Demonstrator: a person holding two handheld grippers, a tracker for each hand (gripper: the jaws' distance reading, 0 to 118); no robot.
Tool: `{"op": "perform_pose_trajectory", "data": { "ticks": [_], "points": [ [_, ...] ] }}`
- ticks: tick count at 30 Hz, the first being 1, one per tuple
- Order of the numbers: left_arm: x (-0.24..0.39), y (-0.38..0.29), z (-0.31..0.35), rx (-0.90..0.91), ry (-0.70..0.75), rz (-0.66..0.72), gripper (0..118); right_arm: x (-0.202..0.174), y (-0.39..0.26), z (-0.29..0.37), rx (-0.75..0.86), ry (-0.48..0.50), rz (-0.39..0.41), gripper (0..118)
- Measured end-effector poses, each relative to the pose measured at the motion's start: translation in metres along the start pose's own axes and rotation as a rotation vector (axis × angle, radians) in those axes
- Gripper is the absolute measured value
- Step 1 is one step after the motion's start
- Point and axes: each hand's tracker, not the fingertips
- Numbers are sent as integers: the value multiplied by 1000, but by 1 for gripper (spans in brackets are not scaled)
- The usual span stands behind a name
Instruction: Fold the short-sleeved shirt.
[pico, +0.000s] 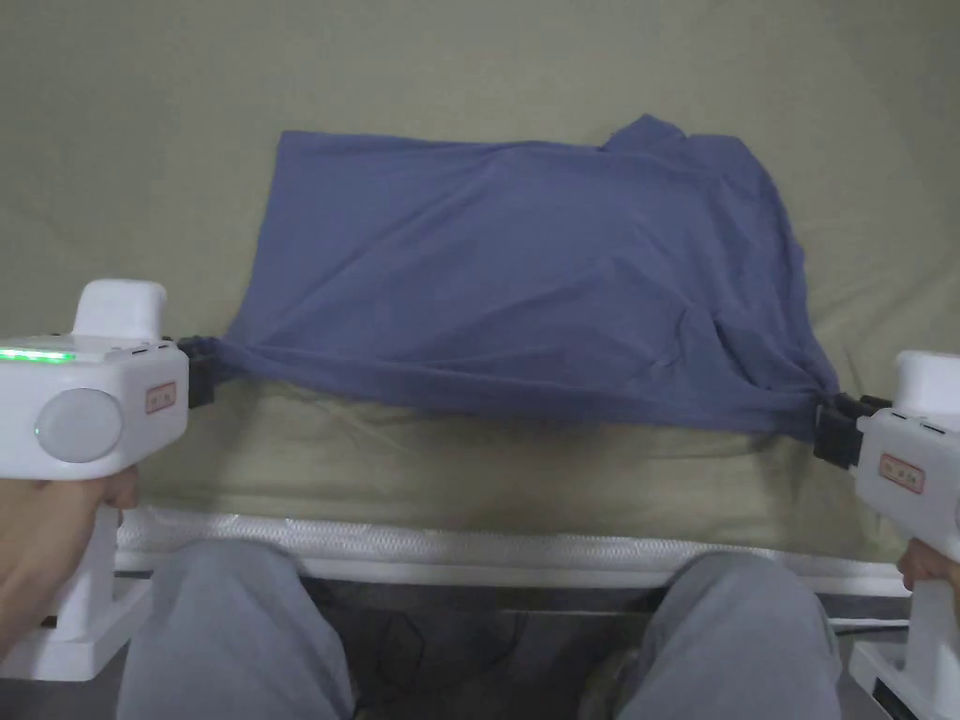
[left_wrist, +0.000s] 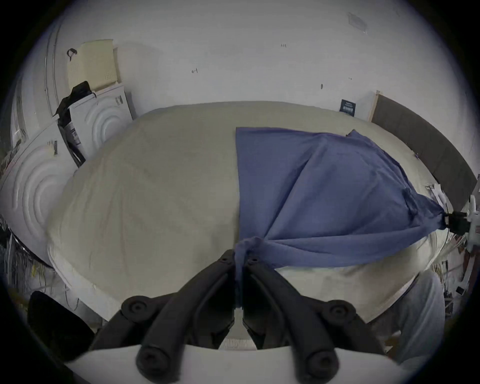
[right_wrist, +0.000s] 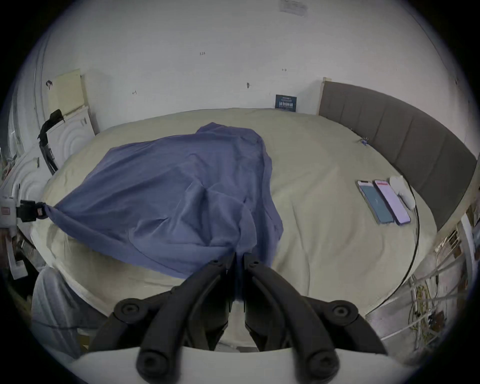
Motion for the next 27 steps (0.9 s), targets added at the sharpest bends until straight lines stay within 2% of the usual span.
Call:
{"op": "perform_pose_trajectory", "data": {
  "ticks": [7, 8, 9, 10, 11, 12, 13, 14, 16, 17, 18, 19, 20, 21, 22, 23, 24, 27],
  "points": [
    [-5, -8, -18, -70, -18, -10, 4, -2, -7, -16, -81, -11, 2, 10],
    [-5, -8, -17, -72, -20, -10, 4, -2, -8, -17, -94, -19, 1, 15],
    [-3, -9, -14, -71, -21, -9, 7, -2, -8, -16, -116, -29, -7, 31],
    [-4, -8, -11, -78, -12, 0, 20, 3, -8, -17, -135, -32, -23, 57],
    [-5, -7, -9, -89, -5, 6, 65, 5, -8, -16, -143, -30, -40, 102],
    [-7, -7, -6, -90, -10, 11, 102, 5, -7, -14, -142, -32, -50, 118],
    [-7, -8, 0, -69, -14, 28, 118, 7, -3, -10, -65, -30, -69, 112],
    [-8, -6, 6, -8, -14, 41, 118, 9, 1, -7, -80, -25, -57, 110],
    [-6, -2, 9, -11, -1, 25, 118, 8, 11, -4, -47, -37, -64, 109],
    [-3, 0, 14, 10, 4, 23, 117, 7, 15, -1, 13, -36, -70, 97],
    [-2, 1, 16, 16, 6, 25, 113, 2, 19, 9, 38, -45, -69, 77],
    [-1, 2, 19, 20, 9, 31, 103, 0, 23, 13, 44, -40, -70, 51],
    [-1, 3, 23, 33, 7, 37, 69, -1, 25, 15, 76, -16, -76, 19],
    [0, 5, 26, 49, -9, 37, 21, -3, 26, 16, 85, -30, -75, 18],
    [0, 6, 25, 47, -19, 37, 0, -9, 27, 27, 91, -30, -70, 17],
    [3, 7, 24, 51, -14, 49, 0, -10, 27, 28, 87, -1, -47, 13],
    [3, 8, 22, 17, -70, 46, 0, -12, 27, 28, 87, -6, -34, 12],
    [5, 8, 23, 13, -37, 36, 0, -16, 24, 30, 80, -15, -10, 12]
  ]
}}
